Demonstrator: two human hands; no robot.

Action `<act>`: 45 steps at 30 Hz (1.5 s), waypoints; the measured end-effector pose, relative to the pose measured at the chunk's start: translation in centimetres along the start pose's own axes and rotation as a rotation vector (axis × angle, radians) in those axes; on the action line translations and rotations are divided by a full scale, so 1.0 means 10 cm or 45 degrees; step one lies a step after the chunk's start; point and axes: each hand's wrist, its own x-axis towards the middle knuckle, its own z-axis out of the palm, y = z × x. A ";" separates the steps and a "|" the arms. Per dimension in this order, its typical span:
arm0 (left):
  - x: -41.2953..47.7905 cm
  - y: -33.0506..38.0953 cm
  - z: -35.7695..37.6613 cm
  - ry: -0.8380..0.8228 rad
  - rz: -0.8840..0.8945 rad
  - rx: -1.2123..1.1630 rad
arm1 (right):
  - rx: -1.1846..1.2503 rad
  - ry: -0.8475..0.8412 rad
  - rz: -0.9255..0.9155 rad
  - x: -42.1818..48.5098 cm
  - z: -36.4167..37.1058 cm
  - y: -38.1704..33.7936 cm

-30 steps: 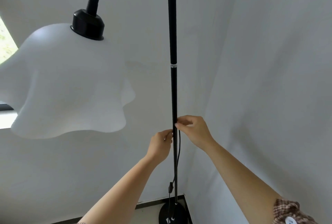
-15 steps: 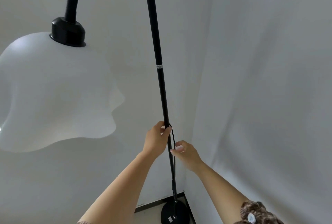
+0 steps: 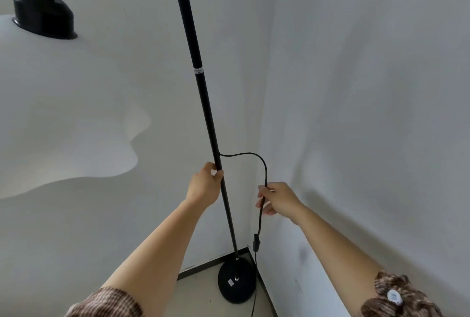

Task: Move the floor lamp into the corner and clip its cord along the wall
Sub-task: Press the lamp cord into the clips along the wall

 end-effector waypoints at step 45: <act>-0.79 -1.59 2.51 -0.996 -0.333 -0.880 | 0.434 0.618 0.595 -0.80 1.20 2.85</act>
